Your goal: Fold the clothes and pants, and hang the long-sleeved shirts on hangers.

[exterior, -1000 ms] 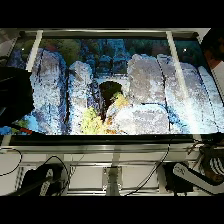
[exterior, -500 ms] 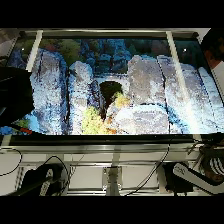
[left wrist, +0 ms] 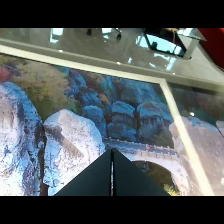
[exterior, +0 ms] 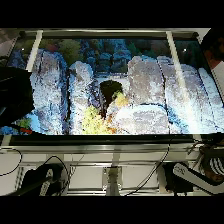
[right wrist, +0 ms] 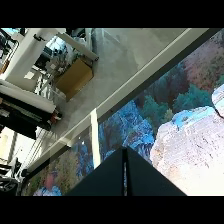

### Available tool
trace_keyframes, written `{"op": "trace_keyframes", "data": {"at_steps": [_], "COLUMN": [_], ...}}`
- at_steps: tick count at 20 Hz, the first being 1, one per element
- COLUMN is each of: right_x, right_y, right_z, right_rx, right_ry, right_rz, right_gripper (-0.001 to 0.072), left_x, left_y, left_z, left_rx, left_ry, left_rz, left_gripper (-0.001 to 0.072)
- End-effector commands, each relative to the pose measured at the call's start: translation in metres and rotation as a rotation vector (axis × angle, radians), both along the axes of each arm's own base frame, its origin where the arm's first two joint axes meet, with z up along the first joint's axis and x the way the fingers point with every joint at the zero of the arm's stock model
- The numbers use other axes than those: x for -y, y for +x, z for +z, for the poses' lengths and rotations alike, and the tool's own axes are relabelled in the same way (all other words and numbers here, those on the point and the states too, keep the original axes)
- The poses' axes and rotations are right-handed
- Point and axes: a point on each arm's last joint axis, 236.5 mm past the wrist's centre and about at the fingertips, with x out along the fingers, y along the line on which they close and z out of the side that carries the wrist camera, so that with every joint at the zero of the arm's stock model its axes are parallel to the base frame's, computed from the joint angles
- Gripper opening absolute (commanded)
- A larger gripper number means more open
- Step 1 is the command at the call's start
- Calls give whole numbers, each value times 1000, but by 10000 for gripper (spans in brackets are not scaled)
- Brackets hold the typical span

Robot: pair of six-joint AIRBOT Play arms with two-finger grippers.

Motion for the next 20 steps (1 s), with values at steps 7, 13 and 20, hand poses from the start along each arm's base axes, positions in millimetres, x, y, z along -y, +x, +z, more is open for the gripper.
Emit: {"op": "trace_keyframes", "data": {"at_steps": [7,13,20], "right_x": [0,-70,-207], "right_y": [1,-2,-13], "right_z": [5,-19,-36], "right_rx": [15,-93,-142], "right_ry": [43,80,8], "right_rz": [-14,204,554], "right_gripper": [8,373,447], "left_x": [-7,-124,-197], "left_y": [1,-12,-6], "left_z": [-3,-46,-106], "left_rx": [-8,-222,-471], "left_ry": [42,305,246], "left_rz": [24,464,669], "left_gripper": [23,20,17]}}
